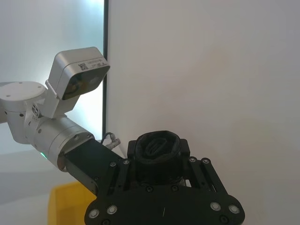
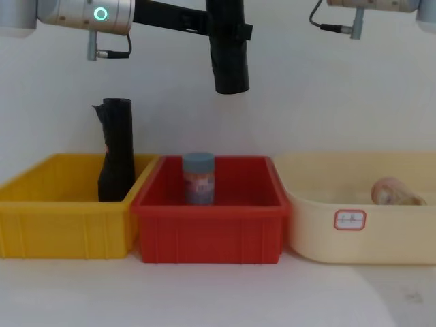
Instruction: Pick up the garbage bag with the one hand and transfer it to the other hand.
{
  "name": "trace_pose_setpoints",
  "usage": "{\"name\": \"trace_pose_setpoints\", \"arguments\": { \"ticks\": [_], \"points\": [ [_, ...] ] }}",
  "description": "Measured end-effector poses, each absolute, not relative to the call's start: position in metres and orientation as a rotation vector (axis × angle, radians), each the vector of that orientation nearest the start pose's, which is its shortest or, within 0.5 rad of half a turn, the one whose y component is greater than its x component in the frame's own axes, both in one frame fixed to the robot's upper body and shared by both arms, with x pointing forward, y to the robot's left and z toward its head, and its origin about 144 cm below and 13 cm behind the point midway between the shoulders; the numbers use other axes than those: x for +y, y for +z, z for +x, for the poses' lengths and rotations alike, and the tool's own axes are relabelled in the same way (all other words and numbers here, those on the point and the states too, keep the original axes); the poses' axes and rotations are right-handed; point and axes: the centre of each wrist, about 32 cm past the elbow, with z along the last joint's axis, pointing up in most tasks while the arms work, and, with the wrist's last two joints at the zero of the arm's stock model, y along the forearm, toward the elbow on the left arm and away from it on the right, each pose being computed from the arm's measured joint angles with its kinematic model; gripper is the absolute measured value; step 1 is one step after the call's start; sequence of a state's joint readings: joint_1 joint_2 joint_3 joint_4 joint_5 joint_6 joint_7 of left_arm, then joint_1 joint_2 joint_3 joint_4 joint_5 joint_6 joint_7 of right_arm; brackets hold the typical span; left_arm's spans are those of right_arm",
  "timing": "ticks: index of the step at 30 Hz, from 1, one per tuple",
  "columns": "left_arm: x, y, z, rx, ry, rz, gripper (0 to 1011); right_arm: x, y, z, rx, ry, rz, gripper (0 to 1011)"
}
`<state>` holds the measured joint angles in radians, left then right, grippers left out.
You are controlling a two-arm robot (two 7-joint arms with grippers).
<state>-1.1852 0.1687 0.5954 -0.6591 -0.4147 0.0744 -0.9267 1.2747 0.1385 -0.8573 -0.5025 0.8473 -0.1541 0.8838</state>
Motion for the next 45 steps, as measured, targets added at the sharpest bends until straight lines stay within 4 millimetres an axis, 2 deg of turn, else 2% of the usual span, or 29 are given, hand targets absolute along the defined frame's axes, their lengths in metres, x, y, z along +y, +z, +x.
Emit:
{"name": "trace_pose_setpoints", "arguments": {
  "ticks": [37,40,45],
  "points": [
    [0.2024,1.3865,0.7075,-0.165,0.449,0.126,469,-0.1949,1.3703,0.7137,-0.139,-0.439,0.052,496],
    [0.2021,1.3871,0.7075,-0.165,0.447,0.124,469,-0.195,1.3699,0.7137,-0.137,-0.439,0.048,543],
    [0.2019,1.3877,0.7074,-0.166,0.445,0.122,469,-0.1949,1.3697,0.7137,-0.134,-0.437,0.043,709]
  ]
}}
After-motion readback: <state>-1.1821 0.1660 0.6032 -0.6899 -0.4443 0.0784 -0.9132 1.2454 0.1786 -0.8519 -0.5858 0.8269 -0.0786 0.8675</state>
